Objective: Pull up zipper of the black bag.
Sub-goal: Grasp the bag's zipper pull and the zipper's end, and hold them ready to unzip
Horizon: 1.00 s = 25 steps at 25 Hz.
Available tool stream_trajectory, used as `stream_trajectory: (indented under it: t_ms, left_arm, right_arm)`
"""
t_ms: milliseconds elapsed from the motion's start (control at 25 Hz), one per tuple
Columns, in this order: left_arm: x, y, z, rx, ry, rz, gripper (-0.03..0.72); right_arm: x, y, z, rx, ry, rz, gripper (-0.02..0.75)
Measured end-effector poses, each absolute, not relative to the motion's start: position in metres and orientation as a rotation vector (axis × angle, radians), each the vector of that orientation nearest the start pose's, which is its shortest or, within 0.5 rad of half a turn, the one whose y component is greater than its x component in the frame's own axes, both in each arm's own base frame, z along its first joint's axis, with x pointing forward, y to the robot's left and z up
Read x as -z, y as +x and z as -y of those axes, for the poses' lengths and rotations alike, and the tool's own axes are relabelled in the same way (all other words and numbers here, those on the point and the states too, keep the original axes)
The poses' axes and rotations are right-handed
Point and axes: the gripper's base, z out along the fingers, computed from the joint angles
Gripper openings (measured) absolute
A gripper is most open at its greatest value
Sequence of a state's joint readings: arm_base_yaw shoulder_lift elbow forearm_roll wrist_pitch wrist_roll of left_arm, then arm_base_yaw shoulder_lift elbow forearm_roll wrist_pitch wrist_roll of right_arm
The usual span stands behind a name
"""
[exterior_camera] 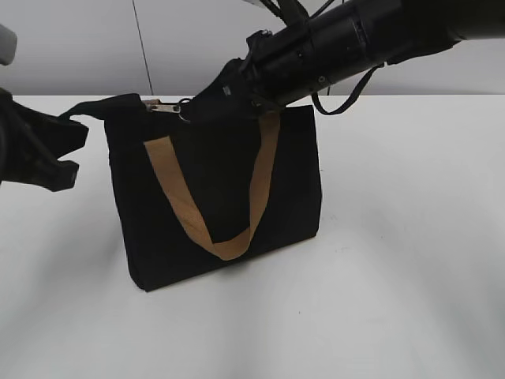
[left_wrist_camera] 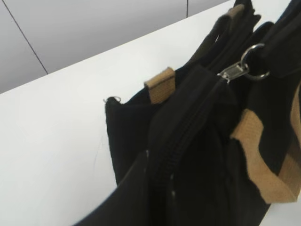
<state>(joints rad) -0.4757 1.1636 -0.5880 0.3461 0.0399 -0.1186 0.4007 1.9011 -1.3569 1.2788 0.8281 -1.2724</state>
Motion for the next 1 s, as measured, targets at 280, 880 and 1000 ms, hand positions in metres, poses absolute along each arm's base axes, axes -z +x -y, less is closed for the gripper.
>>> stream_trajectory:
  t_ms: [280,880,1000]
  left_arm:
    - [-0.247,0.203,0.098,0.068,0.734,-2.084,0.010]
    - [-0.252,0.193,0.087,-0.021,0.762,-2.133,0.009]
    - [-0.252,0.193,0.087,-0.022,0.763,-2.132,0.009]
  right_arm:
    - [-0.247,0.350,-0.222,-1.137,-0.917,-2.047,-0.001]
    - [-0.247,0.343,-0.235,-1.148,-0.934,-2.031,-0.001]
    - [-0.245,0.347,-0.233,-1.068,-0.934,-2.044,-0.001]
